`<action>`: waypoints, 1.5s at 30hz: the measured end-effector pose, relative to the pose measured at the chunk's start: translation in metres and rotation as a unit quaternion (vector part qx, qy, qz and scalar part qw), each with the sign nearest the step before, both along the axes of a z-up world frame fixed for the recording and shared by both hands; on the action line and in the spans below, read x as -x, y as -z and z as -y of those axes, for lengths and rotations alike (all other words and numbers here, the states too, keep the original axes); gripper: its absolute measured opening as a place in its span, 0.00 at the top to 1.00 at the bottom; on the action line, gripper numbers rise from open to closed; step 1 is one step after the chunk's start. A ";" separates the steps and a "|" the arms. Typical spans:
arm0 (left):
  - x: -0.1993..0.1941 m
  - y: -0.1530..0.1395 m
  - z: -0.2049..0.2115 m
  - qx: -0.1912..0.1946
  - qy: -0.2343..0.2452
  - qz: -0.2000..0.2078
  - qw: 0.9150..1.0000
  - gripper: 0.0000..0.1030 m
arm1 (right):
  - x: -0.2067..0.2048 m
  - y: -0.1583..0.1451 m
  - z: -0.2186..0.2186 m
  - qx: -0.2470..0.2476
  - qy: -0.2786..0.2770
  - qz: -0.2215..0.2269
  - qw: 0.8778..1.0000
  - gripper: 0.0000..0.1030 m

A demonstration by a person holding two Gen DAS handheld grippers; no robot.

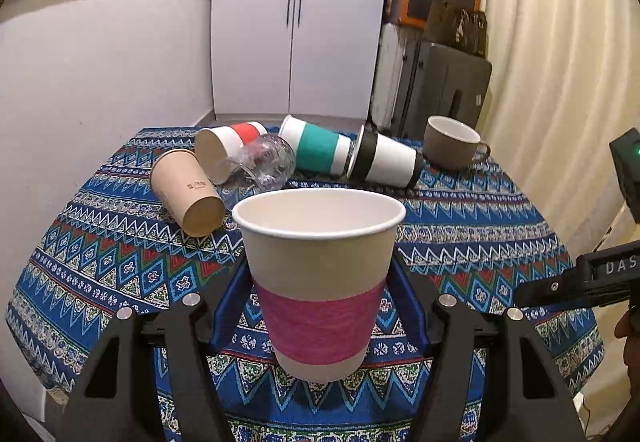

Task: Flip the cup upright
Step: 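Open the right gripper and withdraw it while the left gripper holds the cup, then rotate the left gripper to turn the pink-banded cup rim up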

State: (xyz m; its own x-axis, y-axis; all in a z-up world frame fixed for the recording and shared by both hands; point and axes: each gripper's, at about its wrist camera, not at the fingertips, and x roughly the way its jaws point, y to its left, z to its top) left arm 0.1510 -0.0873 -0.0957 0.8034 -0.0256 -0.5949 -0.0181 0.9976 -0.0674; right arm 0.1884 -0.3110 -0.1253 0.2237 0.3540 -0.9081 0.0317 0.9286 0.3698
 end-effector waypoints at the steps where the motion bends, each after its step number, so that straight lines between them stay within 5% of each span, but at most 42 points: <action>1: 0.001 0.000 -0.001 0.002 -0.002 0.005 1.000 0.38 | 0.000 0.000 0.000 0.000 -0.001 0.000 1.000 0.25; 28: 0.048 0.032 0.009 -0.039 -0.009 0.124 0.992 0.38 | 0.003 -0.001 -0.015 0.021 -0.020 0.010 1.000 0.25; 45: 0.058 0.055 0.012 -0.049 -0.010 0.151 0.987 0.36 | 0.005 0.000 -0.019 0.033 -0.028 0.013 0.999 0.25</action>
